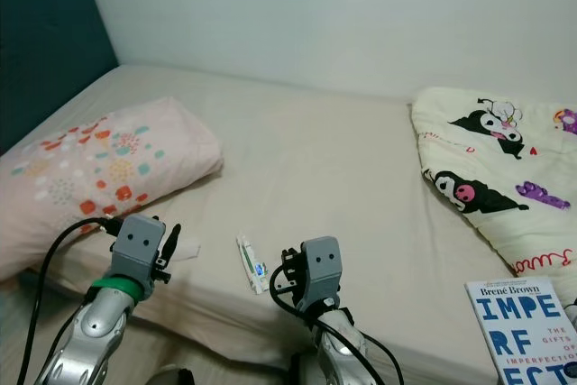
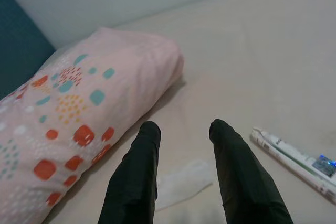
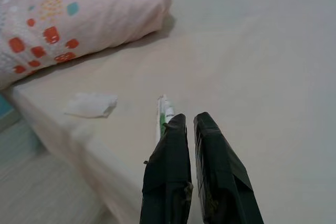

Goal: Clean up the room

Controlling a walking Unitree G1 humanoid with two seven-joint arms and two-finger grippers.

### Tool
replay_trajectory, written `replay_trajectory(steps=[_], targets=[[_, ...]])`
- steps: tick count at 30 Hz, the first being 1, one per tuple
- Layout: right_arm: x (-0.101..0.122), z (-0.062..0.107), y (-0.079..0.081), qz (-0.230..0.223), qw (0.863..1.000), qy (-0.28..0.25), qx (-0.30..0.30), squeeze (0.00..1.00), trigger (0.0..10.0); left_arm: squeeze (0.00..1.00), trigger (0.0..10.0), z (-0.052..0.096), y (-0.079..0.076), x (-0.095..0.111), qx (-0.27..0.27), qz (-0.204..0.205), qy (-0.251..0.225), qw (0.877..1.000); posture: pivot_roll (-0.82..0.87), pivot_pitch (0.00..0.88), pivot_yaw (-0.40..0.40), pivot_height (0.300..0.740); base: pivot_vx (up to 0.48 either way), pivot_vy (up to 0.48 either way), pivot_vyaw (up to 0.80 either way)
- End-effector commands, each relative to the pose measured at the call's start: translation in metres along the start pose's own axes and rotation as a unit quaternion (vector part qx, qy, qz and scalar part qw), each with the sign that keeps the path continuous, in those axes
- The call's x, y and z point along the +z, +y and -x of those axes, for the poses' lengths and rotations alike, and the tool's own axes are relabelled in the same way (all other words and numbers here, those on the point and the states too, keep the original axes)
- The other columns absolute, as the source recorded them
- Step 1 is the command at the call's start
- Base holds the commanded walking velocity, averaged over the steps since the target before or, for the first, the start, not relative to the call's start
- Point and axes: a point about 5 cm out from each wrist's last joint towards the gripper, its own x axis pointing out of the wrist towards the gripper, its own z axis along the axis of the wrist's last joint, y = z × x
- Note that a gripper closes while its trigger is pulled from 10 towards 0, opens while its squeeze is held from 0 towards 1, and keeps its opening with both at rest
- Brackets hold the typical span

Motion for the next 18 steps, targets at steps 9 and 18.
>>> replay_trajectory(steps=[9,18], targets=[[-0.0004,0.0018,-0.0007,-0.006,1.000,0.000,-0.011,0.00,10.0,0.00,10.0,0.0033,-0.0008,-0.0024,-0.009,-0.009,0.010,1.000,-0.10,0.126,0.080,0.624,0.000,0.000,0.00],[-0.0005,0.0021,-0.0020,-0.003,1.000,0.001,-0.016,0.00,10.0,0.00,10.0,0.0006,-0.0008,-0.0024,-0.009,-0.008,0.013,1.000,-0.10,0.119,0.082,0.624,0.000,0.000,0.00]])
